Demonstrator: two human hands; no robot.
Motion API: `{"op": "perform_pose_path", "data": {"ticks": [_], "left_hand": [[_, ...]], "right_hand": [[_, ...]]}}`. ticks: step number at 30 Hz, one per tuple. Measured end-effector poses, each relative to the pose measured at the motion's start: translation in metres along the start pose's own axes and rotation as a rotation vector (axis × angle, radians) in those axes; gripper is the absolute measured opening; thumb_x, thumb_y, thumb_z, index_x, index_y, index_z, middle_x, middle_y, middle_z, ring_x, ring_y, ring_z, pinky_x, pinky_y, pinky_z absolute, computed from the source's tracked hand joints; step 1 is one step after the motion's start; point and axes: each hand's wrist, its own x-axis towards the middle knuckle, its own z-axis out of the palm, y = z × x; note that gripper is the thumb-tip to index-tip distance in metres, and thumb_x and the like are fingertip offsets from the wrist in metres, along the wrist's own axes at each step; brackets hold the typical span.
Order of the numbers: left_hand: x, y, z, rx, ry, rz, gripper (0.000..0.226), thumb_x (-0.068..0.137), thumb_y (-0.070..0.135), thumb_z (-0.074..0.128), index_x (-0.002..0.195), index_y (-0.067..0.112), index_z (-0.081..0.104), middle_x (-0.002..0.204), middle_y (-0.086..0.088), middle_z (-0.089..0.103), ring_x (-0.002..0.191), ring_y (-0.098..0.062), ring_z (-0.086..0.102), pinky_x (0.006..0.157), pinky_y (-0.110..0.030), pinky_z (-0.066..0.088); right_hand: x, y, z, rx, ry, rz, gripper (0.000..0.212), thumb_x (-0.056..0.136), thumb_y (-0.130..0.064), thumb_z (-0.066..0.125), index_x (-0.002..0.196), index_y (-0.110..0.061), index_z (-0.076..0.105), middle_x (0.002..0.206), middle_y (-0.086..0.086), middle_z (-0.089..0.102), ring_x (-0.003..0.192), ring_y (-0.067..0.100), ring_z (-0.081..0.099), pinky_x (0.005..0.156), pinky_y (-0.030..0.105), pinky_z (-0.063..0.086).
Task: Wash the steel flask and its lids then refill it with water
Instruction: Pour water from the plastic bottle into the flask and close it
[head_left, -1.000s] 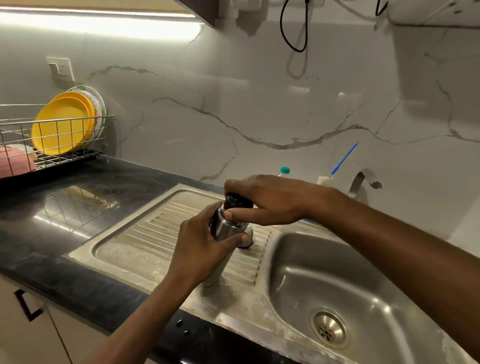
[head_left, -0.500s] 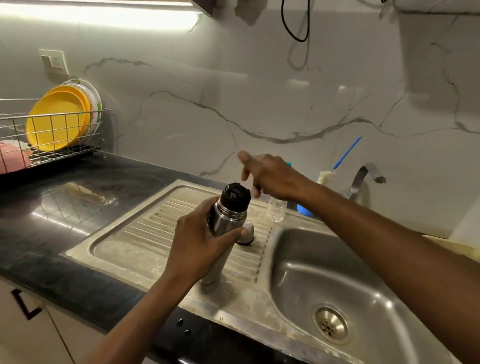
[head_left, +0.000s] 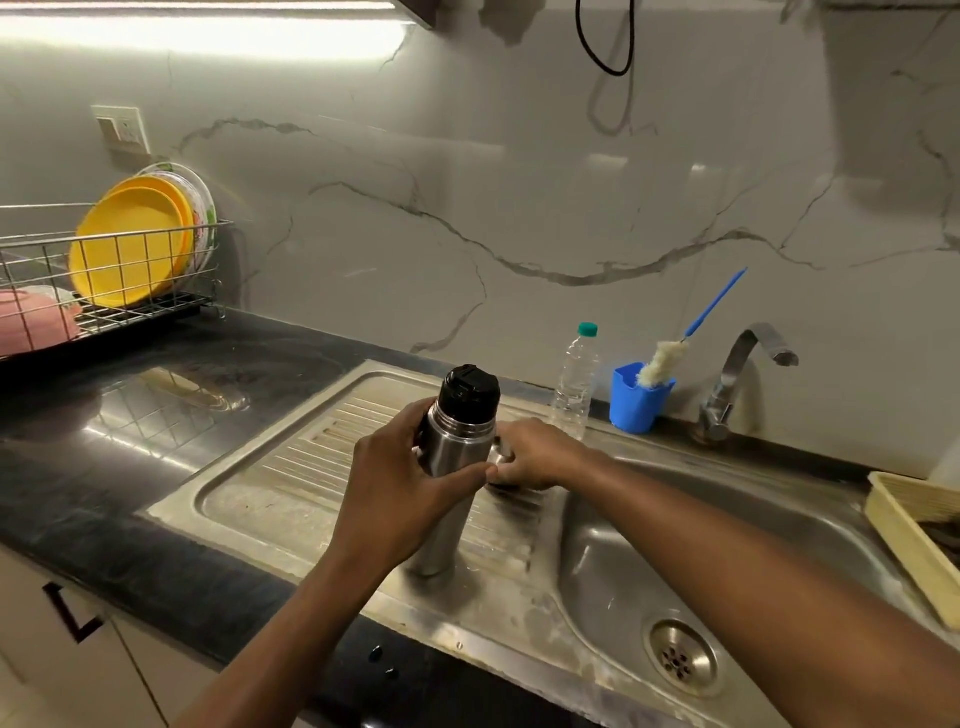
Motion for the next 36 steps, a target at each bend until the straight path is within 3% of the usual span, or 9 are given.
{"op": "perform_pose_path", "data": {"ticks": [3, 7, 11, 14, 17, 24, 30, 33, 36], "left_hand": [[-0.001, -0.001, 0.001, -0.008, -0.008, -0.001, 0.075, 0.064, 0.059, 0.090, 0.131, 0.036, 0.065, 0.111, 0.021, 0.074, 0.101, 0.003, 0.068, 0.088, -0.035, 0.063], [-0.004, 0.000, 0.004, -0.023, -0.005, -0.002, 0.075, 0.063, 0.064, 0.084, 0.131, 0.042, 0.061, 0.110, 0.024, 0.072, 0.100, 0.006, 0.067, 0.088, -0.035, 0.063], [-0.007, 0.005, 0.009, -0.033, -0.015, 0.016, 0.073, 0.068, 0.058, 0.087, 0.134, 0.044, 0.059, 0.110, 0.026, 0.071, 0.100, 0.007, 0.067, 0.088, -0.029, 0.062], [-0.009, 0.009, 0.013, -0.005, -0.022, 0.043, 0.072, 0.072, 0.050, 0.091, 0.136, 0.042, 0.058, 0.109, 0.030, 0.067, 0.100, 0.013, 0.064, 0.085, -0.015, 0.055], [-0.010, 0.013, 0.018, 0.007, -0.035, 0.050, 0.070, 0.073, 0.047, 0.092, 0.133, 0.042, 0.058, 0.107, 0.029, 0.066, 0.100, 0.015, 0.063, 0.078, -0.003, 0.048], [-0.013, 0.021, 0.023, -0.002, -0.044, 0.046, 0.068, 0.072, 0.040, 0.094, 0.133, 0.036, 0.063, 0.099, 0.028, 0.070, 0.096, 0.010, 0.066, 0.076, -0.003, 0.047], [-0.012, 0.020, 0.024, 0.006, -0.042, 0.044, 0.069, 0.074, 0.045, 0.092, 0.135, 0.041, 0.060, 0.104, 0.025, 0.070, 0.095, 0.007, 0.067, 0.077, -0.009, 0.054], [-0.013, 0.020, 0.025, 0.014, -0.049, 0.067, 0.069, 0.075, 0.045, 0.091, 0.134, 0.050, 0.055, 0.102, 0.036, 0.065, 0.096, 0.014, 0.065, 0.077, -0.008, 0.055], [-0.013, 0.021, 0.027, 0.022, -0.046, 0.067, 0.077, 0.075, 0.046, 0.091, 0.141, 0.047, 0.052, 0.103, 0.038, 0.061, 0.092, 0.013, 0.066, 0.076, -0.003, 0.051]], "right_hand": [[-0.016, 0.002, -0.034, 0.079, 0.099, -0.022, 0.045, 0.083, -0.048, 0.073, 0.119, -0.025, 0.063, 0.094, -0.006, 0.062, 0.088, 0.020, 0.062, 0.063, 0.030, 0.042], [-0.054, 0.004, -0.101, 0.359, 0.183, -0.046, 0.051, 0.086, -0.041, 0.081, 0.131, -0.026, 0.061, 0.117, -0.001, 0.063, 0.097, 0.019, 0.068, 0.064, 0.025, 0.058], [-0.103, -0.010, -0.166, 0.594, 0.104, -0.192, 0.041, 0.089, -0.019, 0.081, 0.127, -0.025, 0.065, 0.123, 0.005, 0.067, 0.100, 0.023, 0.075, 0.081, 0.038, 0.065], [-0.130, -0.028, -0.194, 0.503, -0.020, -0.332, 0.051, 0.086, -0.009, 0.081, 0.131, -0.025, 0.063, 0.126, 0.000, 0.067, 0.107, 0.020, 0.074, 0.092, 0.036, 0.061], [-0.140, -0.049, -0.200, 0.245, -0.068, -0.423, 0.053, 0.085, -0.016, 0.084, 0.129, -0.033, 0.062, 0.123, -0.010, 0.068, 0.107, 0.012, 0.070, 0.093, 0.029, 0.057], [-0.134, -0.067, -0.185, -0.016, -0.081, -0.460, 0.053, 0.080, -0.021, 0.083, 0.127, -0.038, 0.065, 0.117, -0.017, 0.068, 0.104, 0.010, 0.067, 0.090, 0.037, 0.059], [-0.126, -0.062, -0.177, -0.003, -0.041, -0.426, 0.049, 0.083, -0.041, 0.085, 0.127, -0.033, 0.067, 0.113, -0.015, 0.070, 0.100, 0.004, 0.069, 0.087, 0.027, 0.059], [-0.125, -0.066, -0.170, 0.033, -0.008, -0.325, 0.043, 0.085, -0.060, 0.077, 0.106, -0.024, 0.071, 0.091, -0.008, 0.075, 0.075, 0.007, 0.075, 0.073, 0.029, 0.061], [-0.128, -0.074, -0.159, 0.003, 0.060, -0.193, 0.055, 0.089, -0.071, 0.063, 0.076, -0.018, 0.064, 0.056, -0.003, 0.068, 0.048, 0.011, 0.070, 0.057, 0.024, 0.054]]}}
